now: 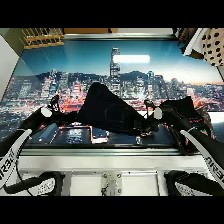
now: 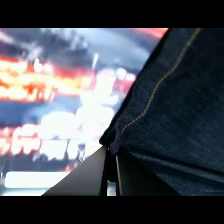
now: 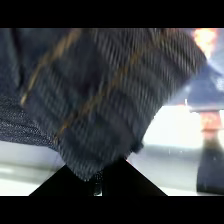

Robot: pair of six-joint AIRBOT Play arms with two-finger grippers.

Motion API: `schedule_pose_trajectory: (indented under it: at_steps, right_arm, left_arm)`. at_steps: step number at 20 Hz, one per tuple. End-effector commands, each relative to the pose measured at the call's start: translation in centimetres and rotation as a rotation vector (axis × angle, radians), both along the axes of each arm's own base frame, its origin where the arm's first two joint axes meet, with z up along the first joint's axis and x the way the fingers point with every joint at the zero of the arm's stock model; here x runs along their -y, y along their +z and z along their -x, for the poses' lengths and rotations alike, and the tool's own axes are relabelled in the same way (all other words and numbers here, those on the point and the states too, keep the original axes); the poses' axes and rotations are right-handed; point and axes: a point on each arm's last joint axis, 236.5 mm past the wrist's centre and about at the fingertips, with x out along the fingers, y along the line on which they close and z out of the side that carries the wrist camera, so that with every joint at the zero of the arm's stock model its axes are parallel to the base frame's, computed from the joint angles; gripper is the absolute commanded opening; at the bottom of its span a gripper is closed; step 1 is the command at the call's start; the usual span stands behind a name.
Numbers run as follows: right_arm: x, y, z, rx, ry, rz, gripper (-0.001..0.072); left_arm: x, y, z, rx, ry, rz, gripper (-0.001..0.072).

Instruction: Fold the clothes and pants, and hang the long-sleeved shirts on hangers.

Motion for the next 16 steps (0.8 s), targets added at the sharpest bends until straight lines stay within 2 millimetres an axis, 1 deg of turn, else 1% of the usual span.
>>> schedule_pose_trajectory:
  at_steps: [1, 4, 5, 6, 7, 8, 9, 10, 11, 12, 13, 14, 15, 16]
  right_arm:
    - [-0.8, -1.6, 0.0, 0.016, 0.002, 0.001, 0.0025]
    - [-0.9, -1.3, -0.1, 0.018, -0.004, -0.007, 0.0033]
    - [-0.9, -0.8, -0.4, 0.035, -0.007, -0.014, 0.0119]
    - [-1.2, 0.2, -0.8, 0.06, -0.005, -0.036, 0.0375]
    - [-1.5, 1.8, -1.3, 0.098, 0.005, -0.074, 0.0607]
    - [-1.6, 3.6, -1.5, 0.128, 0.021, -0.109, 0.0654]
    - [-1.2, 5.5, -1.5, 0.159, 0.032, -0.139, 0.0654]
    - [-0.3, 7.0, -1.4, 0.183, 0.037, -0.148, 0.0654]
    - [0.8, 8.4, -1.1, 0.205, 0.041, -0.151, 0.0654]
    - [1.8, 9.2, -1.0, 0.22, 0.042, -0.149, 0.0654]
    - [2.9, 9.7, -0.9, 0.232, 0.031, -0.147, 0.0654]
    - [3.5, 9.7, -0.9, 0.235, -0.002, -0.154, 0.0654]
    - [3.9, 9.2, -1.0, 0.234, -0.041, -0.168, 0.0655]
    - [3.9, 8.4, -1.2, 0.239, -0.066, -0.193, 0.0666]
  left_arm:
    - [0.9, -0.6, -1.0, 0.003, -0.029, -0.008, 0.0015]
    - [1.4, 0.3, -1.6, 0.01, -0.043, 0.001, 0.0015]
    - [1.6, 1.1, -1.9, 0.008, -0.055, 0.01, 0.0076]
    - [1.6, 2.2, -2.5, 0.024, -0.07, 0.014, 0.0357]
    - [1.5, 3.7, -3.1, 0.051, -0.076, 0.017, 0.0556]
    - [1.3, 5.6, -3.8, 0.086, -0.079, 0.021, 0.057]
    - [1.2, 7.5, -4.2, 0.124, -0.078, 0.023, 0.057]
    - [0.9, 9.5, -4.5, 0.169, -0.075, 0.022, 0.057]
    - [0.8, 11.1, -4.5, 0.203, -0.074, 0.022, 0.057]
    - [1.0, 12.4, -4.1, 0.225, -0.082, 0.024, 0.057]
    - [1.3, 13.3, -3.4, 0.242, -0.09, 0.028, 0.057]
    - [1.8, 13.8, -2.7, 0.255, -0.104, 0.027, 0.057]
    - [2.3, 13.9, -1.9, 0.261, -0.118, 0.028, 0.057]
    - [2.9, 13.8, -1.2, 0.262, -0.134, 0.03, 0.057]
